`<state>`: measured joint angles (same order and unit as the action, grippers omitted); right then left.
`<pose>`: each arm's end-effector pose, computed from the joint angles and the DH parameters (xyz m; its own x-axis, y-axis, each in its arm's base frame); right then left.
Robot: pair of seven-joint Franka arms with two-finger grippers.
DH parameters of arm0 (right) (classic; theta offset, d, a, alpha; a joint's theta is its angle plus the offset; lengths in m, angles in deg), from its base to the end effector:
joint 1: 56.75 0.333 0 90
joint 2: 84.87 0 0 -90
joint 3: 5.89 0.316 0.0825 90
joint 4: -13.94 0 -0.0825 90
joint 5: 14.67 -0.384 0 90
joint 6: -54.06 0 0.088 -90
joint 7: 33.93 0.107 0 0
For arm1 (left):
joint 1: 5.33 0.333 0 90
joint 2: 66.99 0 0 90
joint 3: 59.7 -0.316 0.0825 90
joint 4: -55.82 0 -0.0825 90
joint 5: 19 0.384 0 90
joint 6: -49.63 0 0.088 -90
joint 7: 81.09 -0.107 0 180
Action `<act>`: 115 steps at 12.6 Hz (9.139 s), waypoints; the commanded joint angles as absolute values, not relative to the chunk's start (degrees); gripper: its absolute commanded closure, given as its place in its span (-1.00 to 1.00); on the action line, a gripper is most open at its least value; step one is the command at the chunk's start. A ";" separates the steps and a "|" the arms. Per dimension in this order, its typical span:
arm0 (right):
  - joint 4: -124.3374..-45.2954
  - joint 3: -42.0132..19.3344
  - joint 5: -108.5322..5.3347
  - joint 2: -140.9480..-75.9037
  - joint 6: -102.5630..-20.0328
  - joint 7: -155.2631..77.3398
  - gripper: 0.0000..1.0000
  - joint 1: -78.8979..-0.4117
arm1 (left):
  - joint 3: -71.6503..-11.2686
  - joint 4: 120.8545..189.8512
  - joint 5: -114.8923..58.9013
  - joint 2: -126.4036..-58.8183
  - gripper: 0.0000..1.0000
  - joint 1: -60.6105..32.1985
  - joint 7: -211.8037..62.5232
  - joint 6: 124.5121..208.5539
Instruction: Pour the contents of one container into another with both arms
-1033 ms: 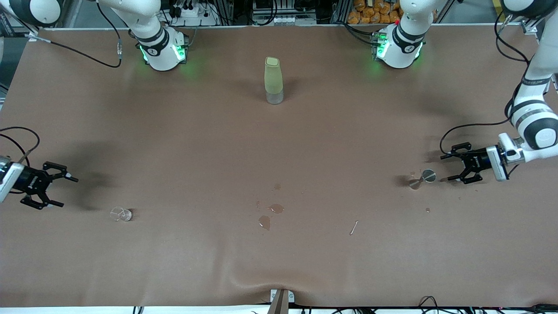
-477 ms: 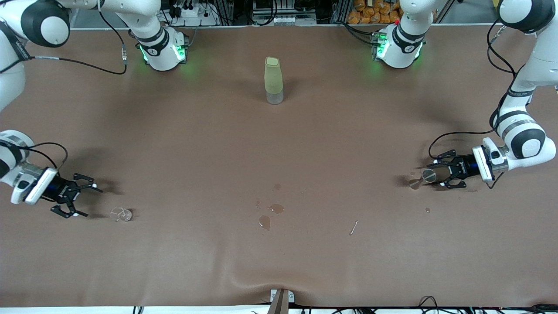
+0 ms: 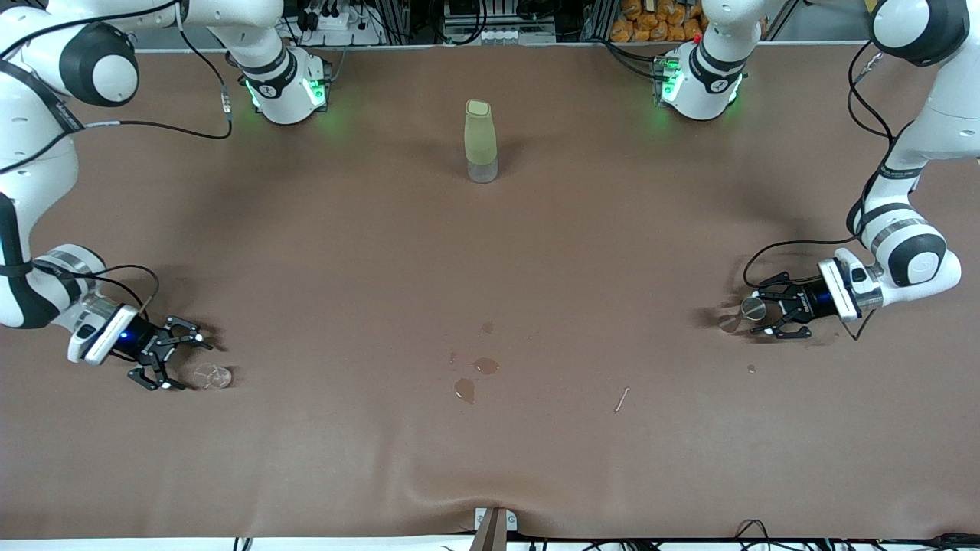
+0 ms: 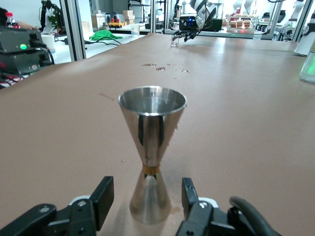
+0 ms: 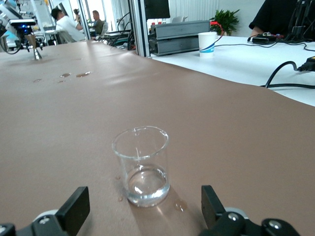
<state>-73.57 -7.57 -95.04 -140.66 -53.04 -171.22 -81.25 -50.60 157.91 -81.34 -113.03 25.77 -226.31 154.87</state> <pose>0.6277 -0.2220 0.0819 0.2289 0.2778 0.9330 0.8662 -0.4955 -0.0649 0.5739 0.1576 0.1081 0.0748 -0.3533 0.9325 -0.9842 -0.1769 0.0119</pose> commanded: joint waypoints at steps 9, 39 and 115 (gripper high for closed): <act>-69.03 -7.74 -103.52 -144.99 -53.26 -173.32 -1.00 -77.85 | -49.41 156.71 -82.81 -113.84 -0.03 24.99 -229.36 153.87; -60.77 -5.80 -105.19 -144.21 -54.31 -164.65 1.00 -66.43 | -31.31 154.71 -101.50 -110.58 1.00 3.40 -210.99 182.94; -73.95 -3.87 -113.28 -122.32 -52.02 -71.64 1.00 -38.91 | -73.67 122.79 -164.90 -125.44 1.00 -55.25 -218.64 201.77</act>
